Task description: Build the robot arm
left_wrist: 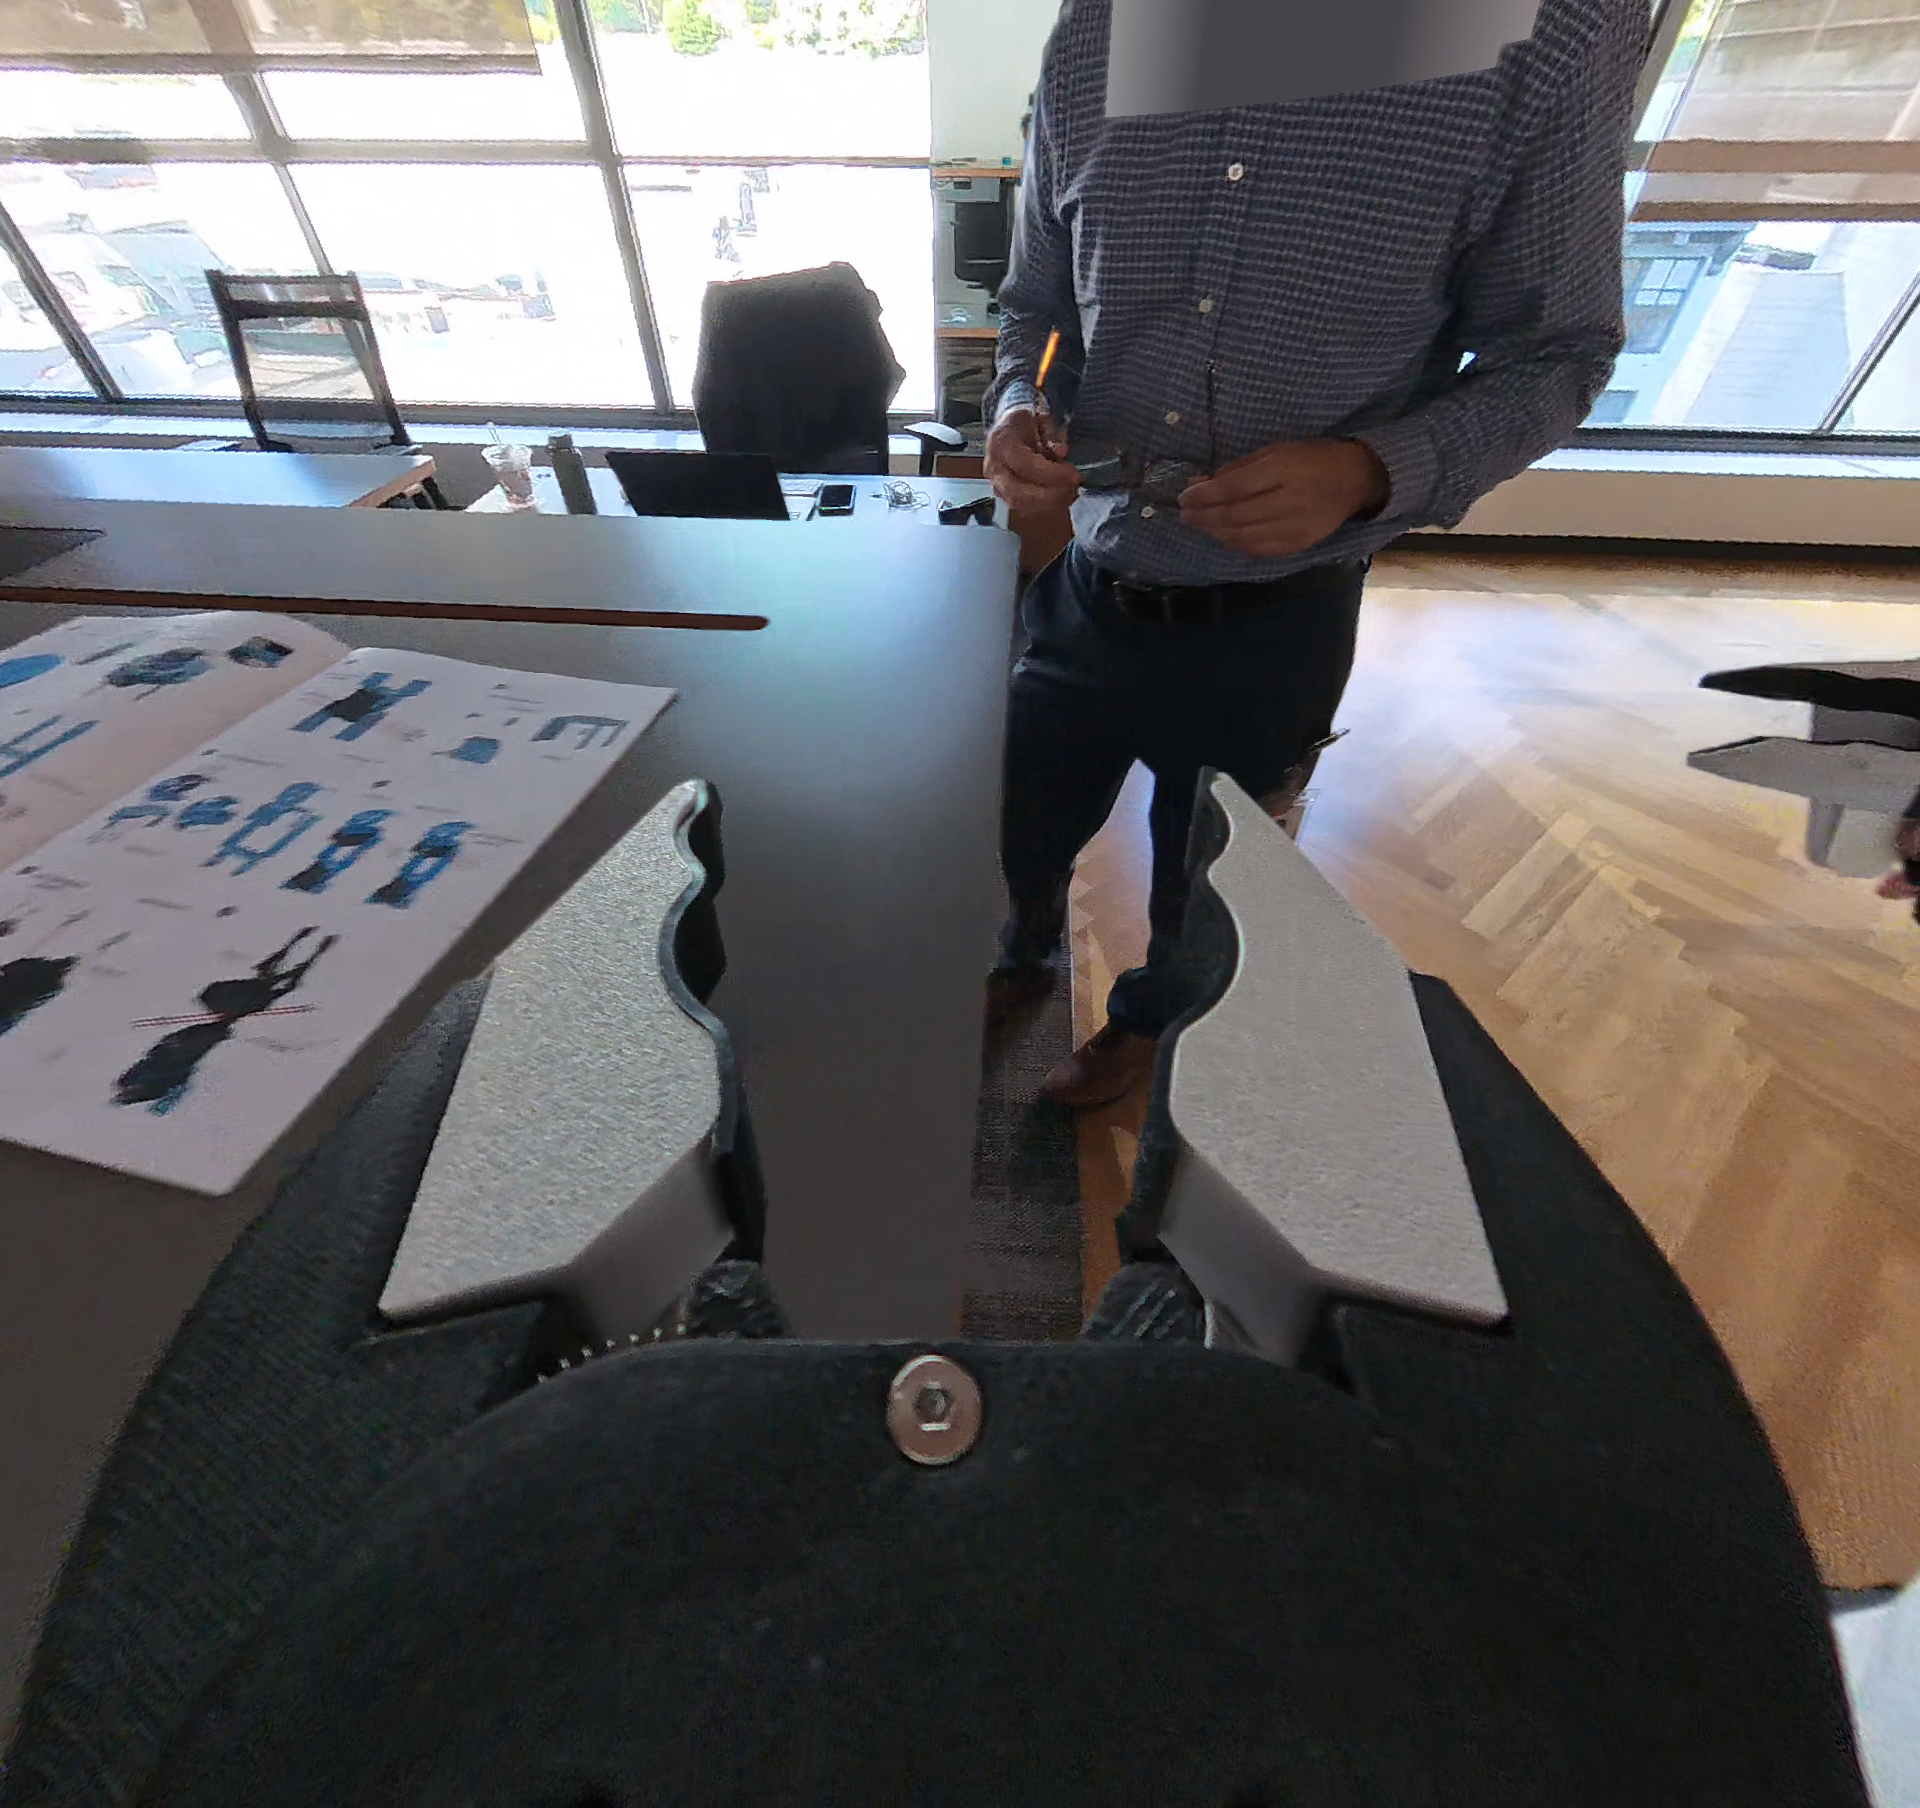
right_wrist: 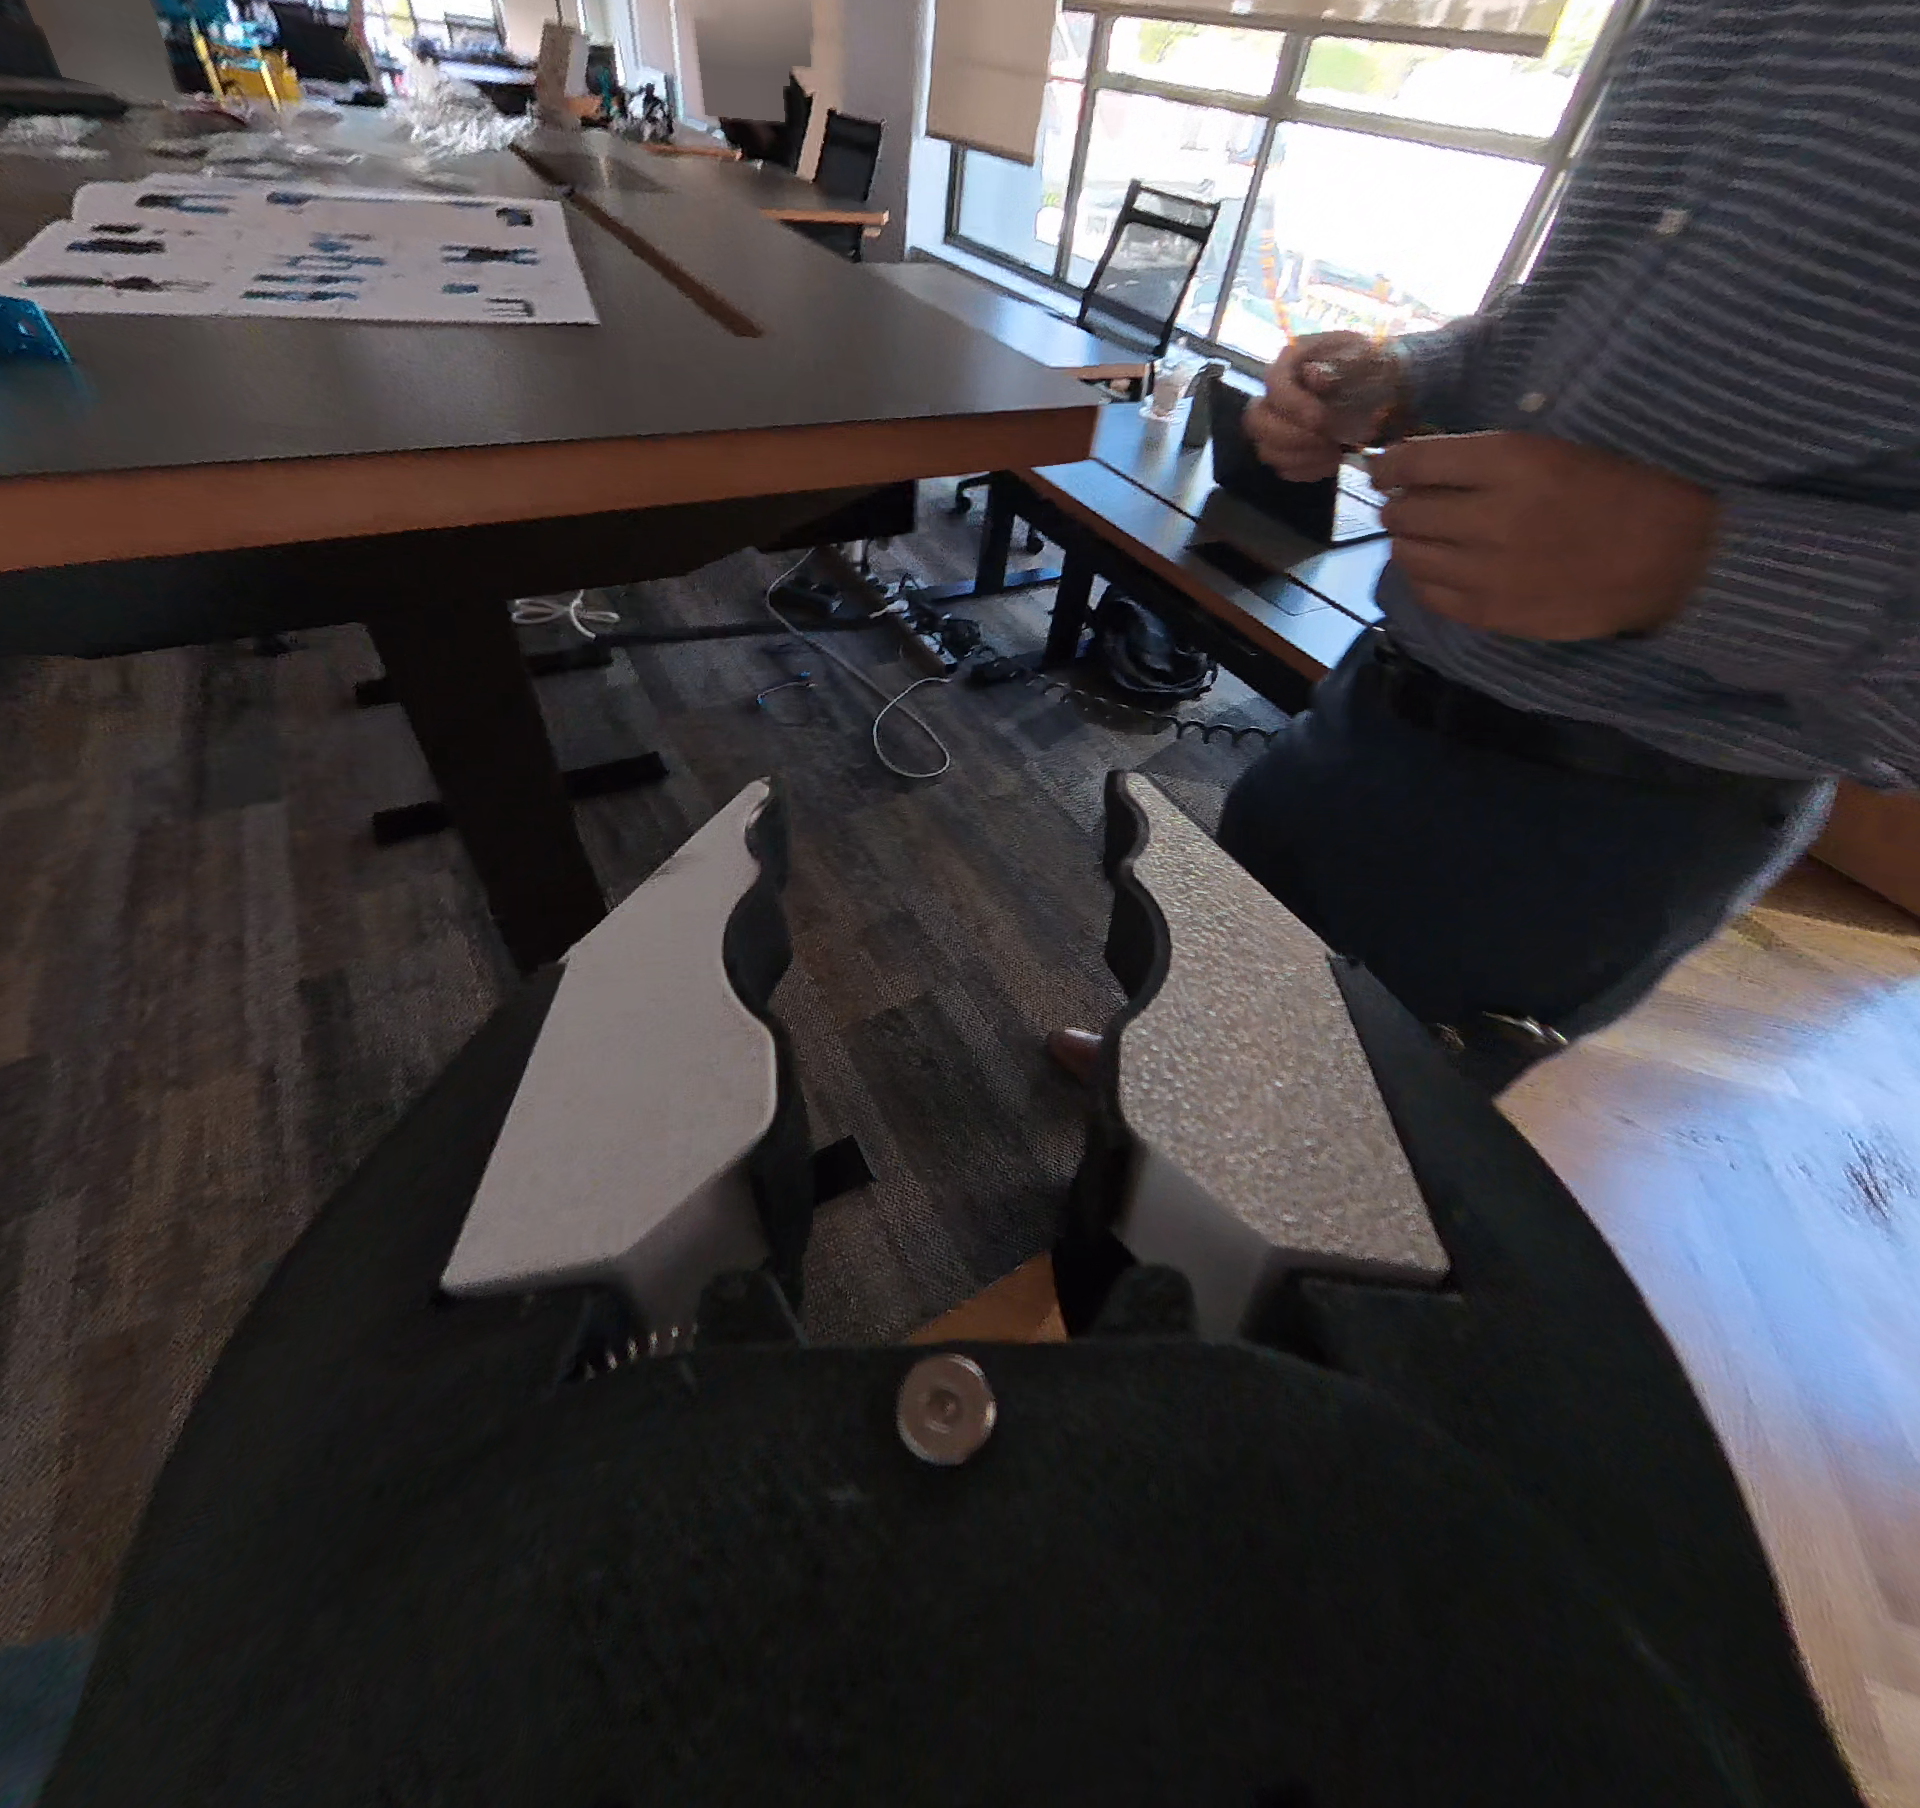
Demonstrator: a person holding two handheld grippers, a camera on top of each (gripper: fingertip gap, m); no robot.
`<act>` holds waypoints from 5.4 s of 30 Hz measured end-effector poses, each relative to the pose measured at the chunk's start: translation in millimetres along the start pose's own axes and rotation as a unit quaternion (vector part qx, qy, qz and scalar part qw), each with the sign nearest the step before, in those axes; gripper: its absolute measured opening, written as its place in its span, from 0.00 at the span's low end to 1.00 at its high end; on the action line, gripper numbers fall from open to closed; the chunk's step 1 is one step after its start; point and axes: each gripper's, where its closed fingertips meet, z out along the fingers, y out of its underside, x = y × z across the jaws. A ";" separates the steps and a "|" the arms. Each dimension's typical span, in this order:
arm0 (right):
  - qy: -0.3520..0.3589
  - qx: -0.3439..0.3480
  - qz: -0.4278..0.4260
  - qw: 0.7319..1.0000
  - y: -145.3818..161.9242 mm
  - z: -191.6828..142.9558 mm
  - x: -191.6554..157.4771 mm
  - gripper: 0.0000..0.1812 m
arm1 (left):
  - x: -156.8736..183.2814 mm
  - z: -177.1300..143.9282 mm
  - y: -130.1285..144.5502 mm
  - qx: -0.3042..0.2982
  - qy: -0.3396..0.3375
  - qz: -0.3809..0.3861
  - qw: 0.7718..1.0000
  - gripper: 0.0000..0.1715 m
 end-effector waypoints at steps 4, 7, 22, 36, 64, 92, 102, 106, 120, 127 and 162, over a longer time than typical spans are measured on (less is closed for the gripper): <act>0.015 0.021 0.022 0.999 16.5 -69.9 50.2 0.30 | 76.7 35.0 1.1 0.013 0.017 -0.013 1.000 0.54; 0.037 -0.001 0.023 0.999 37.8 -115.3 84.5 0.29 | 138.0 67.2 12.4 0.005 0.039 -0.029 0.999 0.54; 0.128 -0.076 -0.047 0.988 91.1 -211.2 181.9 0.30 | 251.8 109.1 52.3 -0.041 0.042 -0.031 0.998 0.53; 0.083 -0.064 -0.044 0.993 91.5 -153.6 161.5 0.36 | 217.9 84.2 38.8 -0.028 0.010 0.002 1.000 0.51; 0.112 -0.025 -0.072 0.991 46.1 -23.6 123.1 0.22 | 20.9 109.5 3.4 0.010 -0.040 0.028 0.999 0.41; 0.046 -0.017 -0.088 0.995 54.7 -56.7 131.6 0.19 | 62.2 -15.8 -37.9 0.081 -0.157 0.036 0.984 0.34; -0.099 -0.011 -0.082 0.992 88.6 -92.3 105.4 0.19 | 166.7 -202.2 3.4 0.022 -0.321 -0.032 0.946 0.35; -0.130 -0.012 -0.074 0.989 98.2 -102.2 87.8 0.18 | 199.2 -259.2 6.2 0.013 -0.360 -0.043 0.932 0.36; -0.220 0.028 -0.115 0.968 62.1 -103.9 -84.1 0.17 | 209.2 -458.1 51.2 0.028 -0.443 -0.090 0.892 0.36; -0.230 0.100 -0.128 0.959 18.9 -101.8 -255.7 0.14 | 169.2 -592.5 107.0 -0.017 -0.436 -0.111 0.893 0.35; -0.325 -0.150 -0.309 0.881 208.1 127.0 -699.3 0.12 | -363.9 -620.2 137.6 -0.018 -0.381 -0.106 0.918 0.29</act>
